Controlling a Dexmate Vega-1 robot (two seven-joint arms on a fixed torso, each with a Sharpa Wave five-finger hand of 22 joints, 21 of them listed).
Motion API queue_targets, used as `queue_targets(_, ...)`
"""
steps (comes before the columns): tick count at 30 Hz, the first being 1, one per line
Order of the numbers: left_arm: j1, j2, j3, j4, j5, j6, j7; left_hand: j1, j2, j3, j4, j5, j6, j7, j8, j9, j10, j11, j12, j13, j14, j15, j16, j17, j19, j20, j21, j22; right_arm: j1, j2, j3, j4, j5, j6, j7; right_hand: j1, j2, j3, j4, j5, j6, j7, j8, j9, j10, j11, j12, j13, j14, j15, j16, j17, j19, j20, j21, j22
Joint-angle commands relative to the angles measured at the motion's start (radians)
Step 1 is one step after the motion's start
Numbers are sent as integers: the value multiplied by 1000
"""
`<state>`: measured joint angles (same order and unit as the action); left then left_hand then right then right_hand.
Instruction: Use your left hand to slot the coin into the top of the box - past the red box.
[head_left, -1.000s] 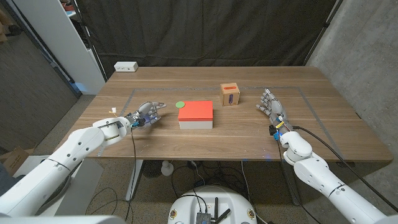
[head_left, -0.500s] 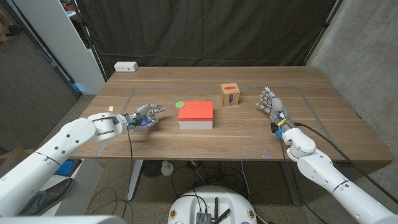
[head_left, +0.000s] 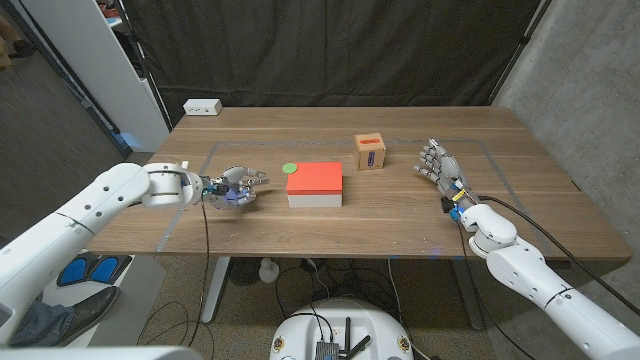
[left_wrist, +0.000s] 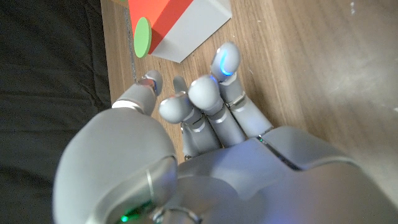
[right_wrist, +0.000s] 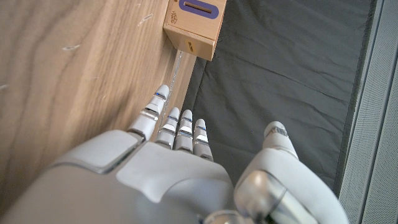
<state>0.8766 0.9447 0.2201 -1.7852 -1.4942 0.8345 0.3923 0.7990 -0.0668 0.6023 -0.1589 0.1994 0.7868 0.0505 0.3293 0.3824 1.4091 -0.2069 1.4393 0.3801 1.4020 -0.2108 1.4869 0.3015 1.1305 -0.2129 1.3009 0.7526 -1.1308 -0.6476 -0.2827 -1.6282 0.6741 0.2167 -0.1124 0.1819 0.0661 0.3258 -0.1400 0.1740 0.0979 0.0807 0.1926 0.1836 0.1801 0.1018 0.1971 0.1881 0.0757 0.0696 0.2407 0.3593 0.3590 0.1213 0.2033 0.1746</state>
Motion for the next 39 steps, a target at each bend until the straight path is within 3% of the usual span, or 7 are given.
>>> queue_targets(1,-125,-4,68,51,-20,106,-35,-12,6,-6,0,-4,-6,4,10,14,-5,1,1,2,-4,0,6,2,3,-2,0,-10,-1,-2,2,24,6,5,15,8,0,6,-1,5,9,0,4,2,7,1,7,6,8,-2,4,2,8,0,4,5)
queue_targets(15,-193,-43,116,109,44,114,-147,-56,7,-18,3,-9,-9,8,13,11,-5,2,-2,4,-6,0,7,10,5,-2,-4,-54,22,5,-12,45,6,-4,26,8,0,6,-1,5,9,0,4,2,7,1,7,6,8,-2,4,2,8,0,4,5)
queue_targets(27,-210,-80,122,117,48,137,-93,-63,20,-9,-5,-7,-8,9,20,12,-5,2,-3,10,-10,-1,6,13,15,-3,1,-81,10,-3,-3,41,10,1,22,8,0,6,-1,5,9,0,4,2,7,1,7,6,8,-2,4,2,8,0,4,5)
queue_targets(39,-194,-75,107,98,28,159,-40,-61,22,-2,-8,-6,-9,15,21,6,-8,2,-15,4,-9,-1,4,12,13,-3,5,-105,-7,-16,5,22,10,-6,13,8,0,6,-1,5,9,0,4,2,7,1,7,6,8,-2,4,2,8,0,4,5)
